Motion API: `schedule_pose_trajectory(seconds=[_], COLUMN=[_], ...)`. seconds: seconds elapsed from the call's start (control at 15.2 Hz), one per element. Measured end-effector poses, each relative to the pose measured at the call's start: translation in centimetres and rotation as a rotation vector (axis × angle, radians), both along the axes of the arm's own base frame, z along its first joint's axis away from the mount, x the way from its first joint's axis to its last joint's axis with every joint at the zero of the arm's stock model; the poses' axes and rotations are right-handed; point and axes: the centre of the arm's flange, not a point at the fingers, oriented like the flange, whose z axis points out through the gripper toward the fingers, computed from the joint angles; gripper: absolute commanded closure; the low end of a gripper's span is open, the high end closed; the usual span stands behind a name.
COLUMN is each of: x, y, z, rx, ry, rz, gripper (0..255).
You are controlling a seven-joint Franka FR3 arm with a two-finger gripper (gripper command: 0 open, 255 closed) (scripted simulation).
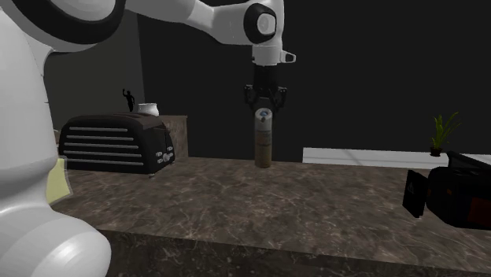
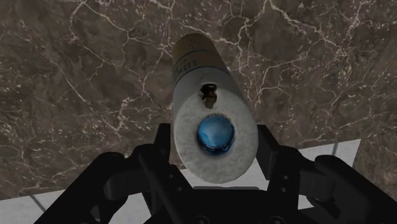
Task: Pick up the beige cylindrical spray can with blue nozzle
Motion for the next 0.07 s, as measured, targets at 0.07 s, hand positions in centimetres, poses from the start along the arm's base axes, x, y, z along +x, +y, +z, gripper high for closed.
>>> schedule_pose_trajectory(seconds=[0.07], x=[-0.09], y=[0.03], z=[0.35], rx=[0.0], ry=[0.0], rz=[0.0], gripper=[255])
